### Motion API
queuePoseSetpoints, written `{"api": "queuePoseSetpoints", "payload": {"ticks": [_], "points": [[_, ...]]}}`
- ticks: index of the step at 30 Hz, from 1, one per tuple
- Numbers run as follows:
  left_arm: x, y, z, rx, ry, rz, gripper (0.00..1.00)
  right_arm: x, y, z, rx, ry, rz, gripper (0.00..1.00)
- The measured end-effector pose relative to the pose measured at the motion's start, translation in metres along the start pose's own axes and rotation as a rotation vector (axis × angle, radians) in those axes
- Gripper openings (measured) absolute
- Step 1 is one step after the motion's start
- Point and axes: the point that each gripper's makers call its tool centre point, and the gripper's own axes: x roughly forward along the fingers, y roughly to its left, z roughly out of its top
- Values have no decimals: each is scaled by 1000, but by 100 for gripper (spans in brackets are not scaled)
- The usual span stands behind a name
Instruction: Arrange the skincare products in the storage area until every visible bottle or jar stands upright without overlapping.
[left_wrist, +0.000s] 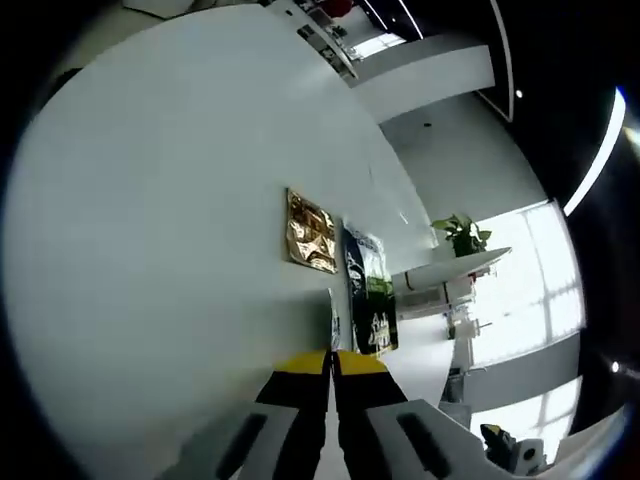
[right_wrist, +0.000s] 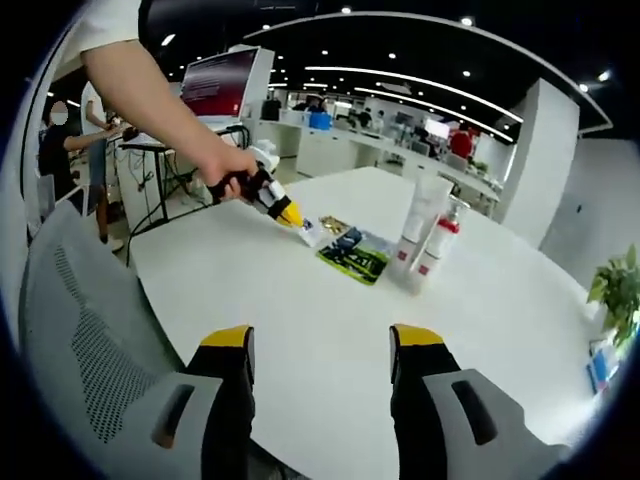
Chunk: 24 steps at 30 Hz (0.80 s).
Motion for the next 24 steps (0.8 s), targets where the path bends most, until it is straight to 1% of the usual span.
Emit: {"api": "queuePoseSetpoints", "payload": {"ticks": [2, 5, 8, 9, 11, 12, 15, 19, 21, 23, 24], "points": [[1, 5, -1, 8, 11, 40, 2, 0, -1, 0, 3, 1, -2, 51], [2, 9, -4, 12, 31, 73, 3, 0, -1, 0, 6, 2, -1, 50], [3, 14, -6, 47, 58, 113, 3, 0, 0, 0, 3, 0, 0, 50], [3, 12, -6, 49, 63, 106, 3, 0, 0, 0, 4, 0, 0, 50], [3, 12, -5, 56, 74, 120, 3, 0, -1, -1, 2, 2, -1, 50], [3, 11, -9, 78, 92, 133, 3, 0, 0, -1, 1, 2, 0, 49], [5, 12, -7, 117, 135, 162, 4, 0, 1, -1, 0, 3, 5, 49], [5, 13, -4, 132, 170, 203, 5, 0, 4, -1, 11, 3, 22, 45], [5, 14, -2, 133, 174, 214, 6, -1, 4, 1, 11, -2, 24, 45], [3, 15, -2, 107, 182, 222, 6, -1, 4, 1, 12, -4, 23, 45], [2, 16, -2, 109, 183, 228, 6, -1, 3, 1, 13, -4, 22, 45]]}}
